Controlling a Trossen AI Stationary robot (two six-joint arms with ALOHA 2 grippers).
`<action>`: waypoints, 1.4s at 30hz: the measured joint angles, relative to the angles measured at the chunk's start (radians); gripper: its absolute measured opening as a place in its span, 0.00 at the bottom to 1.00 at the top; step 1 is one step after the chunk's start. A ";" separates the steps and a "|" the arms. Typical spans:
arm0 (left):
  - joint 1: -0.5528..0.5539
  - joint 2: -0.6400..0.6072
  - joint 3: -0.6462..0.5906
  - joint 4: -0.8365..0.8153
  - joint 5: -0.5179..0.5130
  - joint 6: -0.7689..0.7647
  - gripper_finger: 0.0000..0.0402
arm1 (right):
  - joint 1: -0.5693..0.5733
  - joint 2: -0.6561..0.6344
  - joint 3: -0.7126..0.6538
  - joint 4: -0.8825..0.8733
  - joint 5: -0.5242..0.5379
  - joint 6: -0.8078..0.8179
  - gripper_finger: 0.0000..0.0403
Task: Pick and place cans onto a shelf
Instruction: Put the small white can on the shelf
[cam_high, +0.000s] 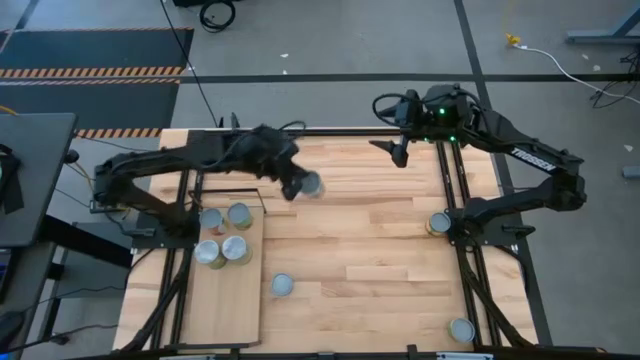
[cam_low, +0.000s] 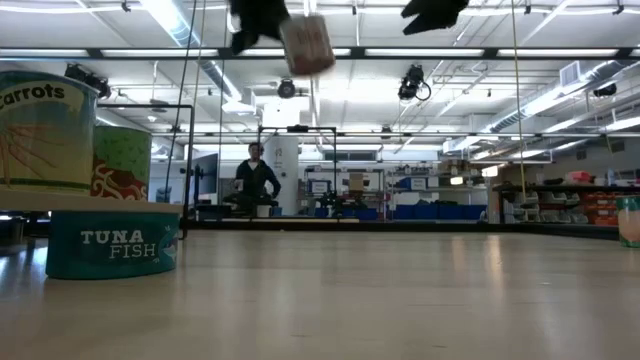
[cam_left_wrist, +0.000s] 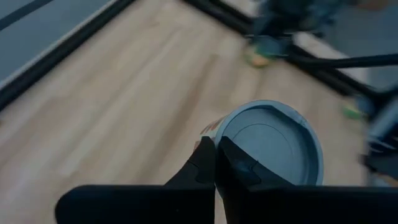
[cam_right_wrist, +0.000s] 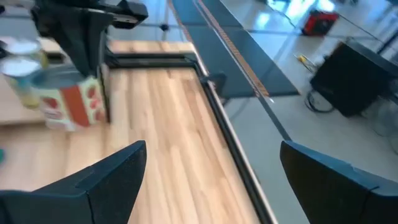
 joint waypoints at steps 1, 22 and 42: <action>-0.031 -0.022 0.000 -0.004 -0.002 -0.010 0.02 | 0.020 -0.001 0.000 0.010 0.000 0.008 0.93; -0.746 -0.268 0.002 -0.422 0.066 -0.211 0.02 | 0.460 0.029 0.000 0.151 0.349 0.572 0.89; -1.349 -0.324 -0.360 -0.527 -0.274 -0.920 0.02 | 0.749 0.253 0.000 0.202 0.528 0.729 0.86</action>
